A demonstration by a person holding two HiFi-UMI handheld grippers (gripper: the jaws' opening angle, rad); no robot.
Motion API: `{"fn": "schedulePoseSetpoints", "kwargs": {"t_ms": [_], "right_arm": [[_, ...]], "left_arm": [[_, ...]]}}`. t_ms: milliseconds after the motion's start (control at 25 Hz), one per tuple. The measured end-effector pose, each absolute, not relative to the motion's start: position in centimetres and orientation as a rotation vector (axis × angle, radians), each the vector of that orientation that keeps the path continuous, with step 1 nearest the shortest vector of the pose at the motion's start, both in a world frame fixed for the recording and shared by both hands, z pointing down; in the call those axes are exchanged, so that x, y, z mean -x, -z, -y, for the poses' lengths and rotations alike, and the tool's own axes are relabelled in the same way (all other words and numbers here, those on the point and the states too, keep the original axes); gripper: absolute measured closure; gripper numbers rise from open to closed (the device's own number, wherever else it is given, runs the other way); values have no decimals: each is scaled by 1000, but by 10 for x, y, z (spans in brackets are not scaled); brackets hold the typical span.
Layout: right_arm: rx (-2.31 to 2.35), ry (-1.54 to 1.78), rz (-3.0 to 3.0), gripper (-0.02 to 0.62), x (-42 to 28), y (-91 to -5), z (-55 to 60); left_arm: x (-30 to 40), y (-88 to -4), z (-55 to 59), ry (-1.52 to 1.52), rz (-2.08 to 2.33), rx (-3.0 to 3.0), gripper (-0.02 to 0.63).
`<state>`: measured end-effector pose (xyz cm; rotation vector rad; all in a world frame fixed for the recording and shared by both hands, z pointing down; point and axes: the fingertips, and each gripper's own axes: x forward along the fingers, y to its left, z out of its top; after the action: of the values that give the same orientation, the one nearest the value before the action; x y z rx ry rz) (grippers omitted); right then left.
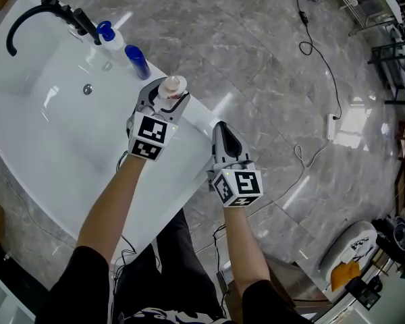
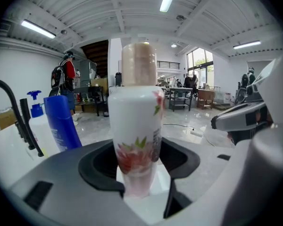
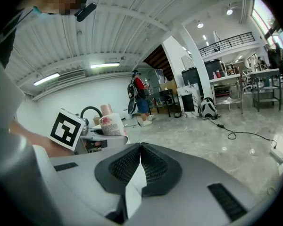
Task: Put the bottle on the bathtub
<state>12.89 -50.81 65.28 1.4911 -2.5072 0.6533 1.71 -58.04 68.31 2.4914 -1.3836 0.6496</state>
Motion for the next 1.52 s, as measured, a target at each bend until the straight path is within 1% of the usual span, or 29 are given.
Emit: {"fn": "schedulePoseSetpoints", "kwargs": {"t_ms": [280,560,720,1160,1520], "right_arm": [[-1521,-630,2508,571,-130,-632,492],[-1574,-589,2507,571,-125,-586,448],[-1614,-571,2506,571,-120,-555,402],[-1616,-534,2558,571,-77,-469,261],[-1580,-513,2587,571,-45,-425,138]], "left_arm": [[-4,-672,564,-629,1403,-2449,356],[12,-619,511,-592,1411,-2474,355],[21,-578,458,-527,1388,-2479,356],[53,-470,297,-394,1349,-2488,356],[89,-423,171,-380,1284,-2544,356]]}}
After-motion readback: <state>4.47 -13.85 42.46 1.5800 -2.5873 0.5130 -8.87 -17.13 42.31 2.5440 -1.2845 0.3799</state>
